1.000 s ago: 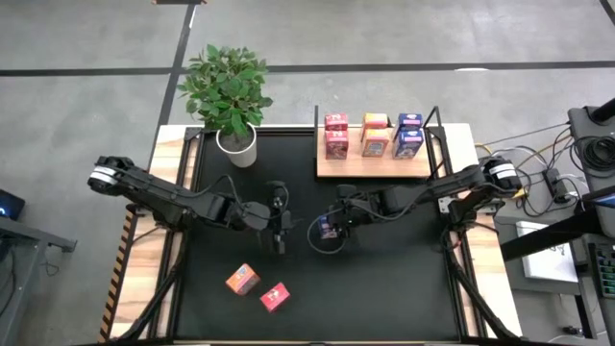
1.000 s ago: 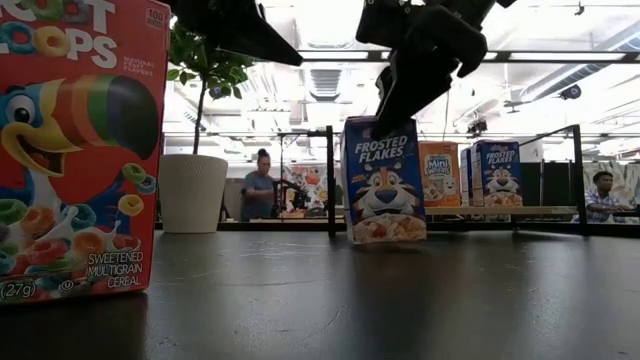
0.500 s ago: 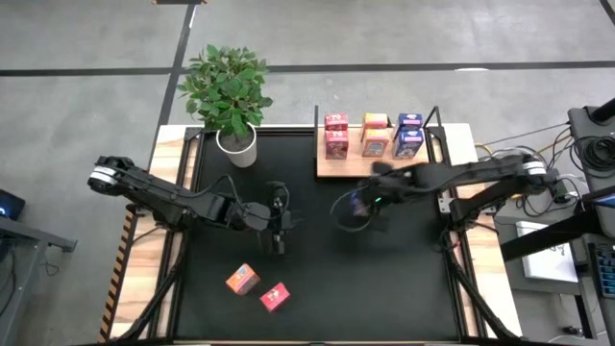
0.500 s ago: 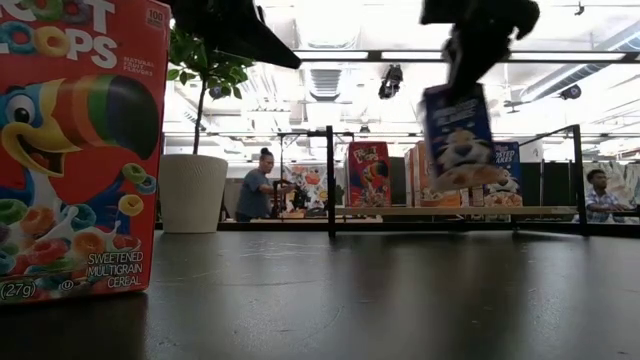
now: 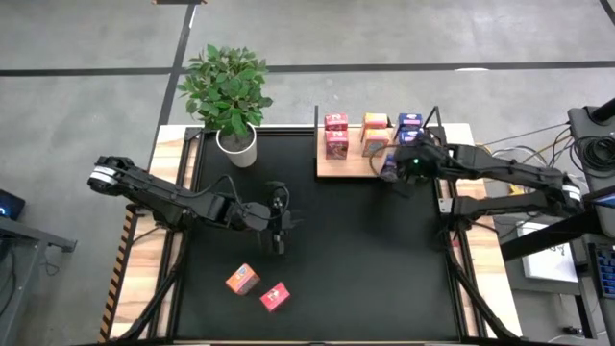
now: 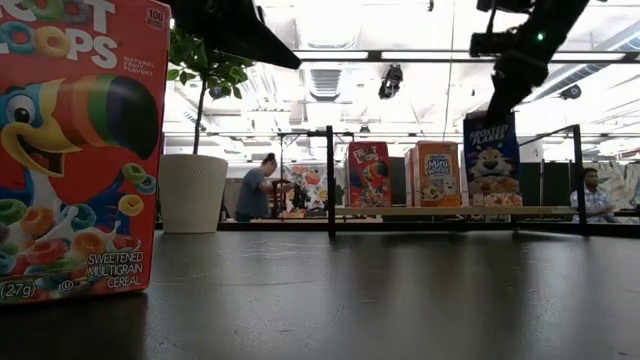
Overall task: Stack cereal on shelf
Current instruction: Put the blue cereal box on the shelf aligned with the other blue cereal box
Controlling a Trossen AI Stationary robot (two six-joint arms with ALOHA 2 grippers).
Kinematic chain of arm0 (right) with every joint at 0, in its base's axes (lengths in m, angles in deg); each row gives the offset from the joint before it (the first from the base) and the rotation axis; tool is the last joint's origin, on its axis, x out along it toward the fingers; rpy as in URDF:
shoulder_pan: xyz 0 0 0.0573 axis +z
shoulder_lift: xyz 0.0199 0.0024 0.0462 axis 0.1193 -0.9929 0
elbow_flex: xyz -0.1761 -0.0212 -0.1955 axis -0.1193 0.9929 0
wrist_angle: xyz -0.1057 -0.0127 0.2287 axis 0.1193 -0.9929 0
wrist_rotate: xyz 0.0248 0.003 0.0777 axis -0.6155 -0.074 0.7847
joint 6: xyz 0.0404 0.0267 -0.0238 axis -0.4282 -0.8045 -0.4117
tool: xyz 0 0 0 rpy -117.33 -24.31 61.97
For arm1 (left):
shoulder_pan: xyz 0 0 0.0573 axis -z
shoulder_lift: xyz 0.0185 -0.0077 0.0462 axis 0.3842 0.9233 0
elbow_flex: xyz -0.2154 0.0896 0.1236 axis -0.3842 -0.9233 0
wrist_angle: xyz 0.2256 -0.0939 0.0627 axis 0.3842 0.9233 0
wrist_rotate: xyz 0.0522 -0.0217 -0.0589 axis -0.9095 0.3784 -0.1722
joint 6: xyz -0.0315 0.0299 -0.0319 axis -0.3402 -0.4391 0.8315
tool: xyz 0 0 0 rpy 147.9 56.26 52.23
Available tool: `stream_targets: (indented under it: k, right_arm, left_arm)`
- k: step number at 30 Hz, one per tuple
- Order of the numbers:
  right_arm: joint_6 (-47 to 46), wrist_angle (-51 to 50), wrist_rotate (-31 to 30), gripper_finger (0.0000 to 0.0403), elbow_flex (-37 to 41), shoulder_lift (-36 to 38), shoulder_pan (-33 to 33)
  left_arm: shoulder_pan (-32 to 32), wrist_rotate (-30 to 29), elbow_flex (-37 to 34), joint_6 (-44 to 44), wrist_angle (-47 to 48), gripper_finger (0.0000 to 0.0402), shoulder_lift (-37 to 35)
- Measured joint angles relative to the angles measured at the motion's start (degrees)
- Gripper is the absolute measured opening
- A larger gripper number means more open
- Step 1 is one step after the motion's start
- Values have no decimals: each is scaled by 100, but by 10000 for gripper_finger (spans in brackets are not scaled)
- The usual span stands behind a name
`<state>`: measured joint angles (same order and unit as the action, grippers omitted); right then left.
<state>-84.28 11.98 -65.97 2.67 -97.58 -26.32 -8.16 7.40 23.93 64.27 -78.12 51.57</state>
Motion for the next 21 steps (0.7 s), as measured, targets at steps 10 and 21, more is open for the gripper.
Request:
stream_targets:
  k: [10,21]
  right_arm:
    - [214,75,0,164,331,15,-801]
    - [339,72,0,164,334,13,-983]
  left_arm:
    - [-2,2,0,-80,-2,80,2]
    - [-2,2,0,-135,-8,80,2]
